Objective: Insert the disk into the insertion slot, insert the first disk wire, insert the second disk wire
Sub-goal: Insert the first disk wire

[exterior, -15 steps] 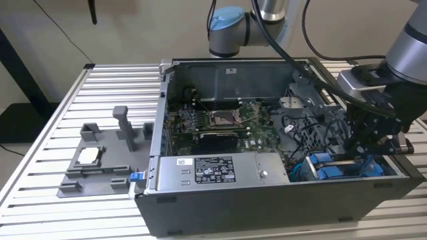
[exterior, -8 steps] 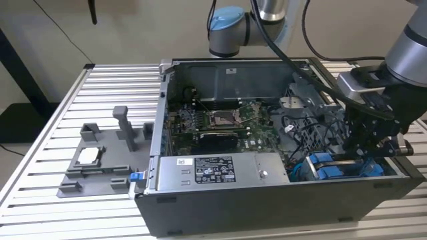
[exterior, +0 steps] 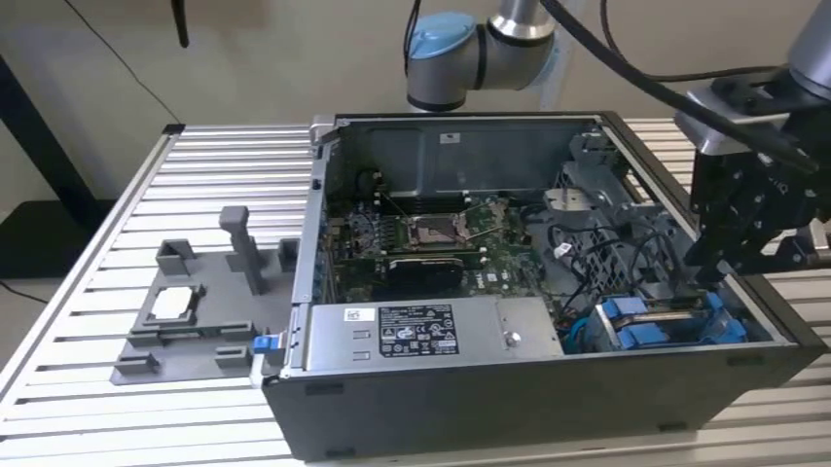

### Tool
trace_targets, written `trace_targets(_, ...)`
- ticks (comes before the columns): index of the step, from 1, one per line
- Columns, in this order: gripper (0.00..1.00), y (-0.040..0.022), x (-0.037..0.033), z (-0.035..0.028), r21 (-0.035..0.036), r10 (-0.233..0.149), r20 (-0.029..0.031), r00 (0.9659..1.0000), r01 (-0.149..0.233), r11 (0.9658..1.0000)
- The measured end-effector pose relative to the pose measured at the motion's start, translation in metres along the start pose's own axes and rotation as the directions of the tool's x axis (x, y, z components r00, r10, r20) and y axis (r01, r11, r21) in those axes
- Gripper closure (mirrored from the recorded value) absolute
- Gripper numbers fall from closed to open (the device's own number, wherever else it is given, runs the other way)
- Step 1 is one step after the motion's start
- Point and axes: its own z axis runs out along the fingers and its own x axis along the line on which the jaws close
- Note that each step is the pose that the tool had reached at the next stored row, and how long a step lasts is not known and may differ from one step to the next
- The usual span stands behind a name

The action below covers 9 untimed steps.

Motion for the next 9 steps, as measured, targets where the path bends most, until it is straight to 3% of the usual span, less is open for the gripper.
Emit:
trace_targets(3, 0.73, -0.0005, -0.0006, -0.009, 0.0, 0.0, -0.0001, 1.0, 0.0, 1.0)
trace_targets(6, 0.73, -0.0005, -0.0011, -0.0089, -0.0001, -0.002, 0.0002, 1.0, 0.002, 1.0)
trace_targets(9, 0.73, -0.0002, -0.009, -0.0085, -0.0001, -0.002, -0.0001, 1.0, 0.002, 1.0)
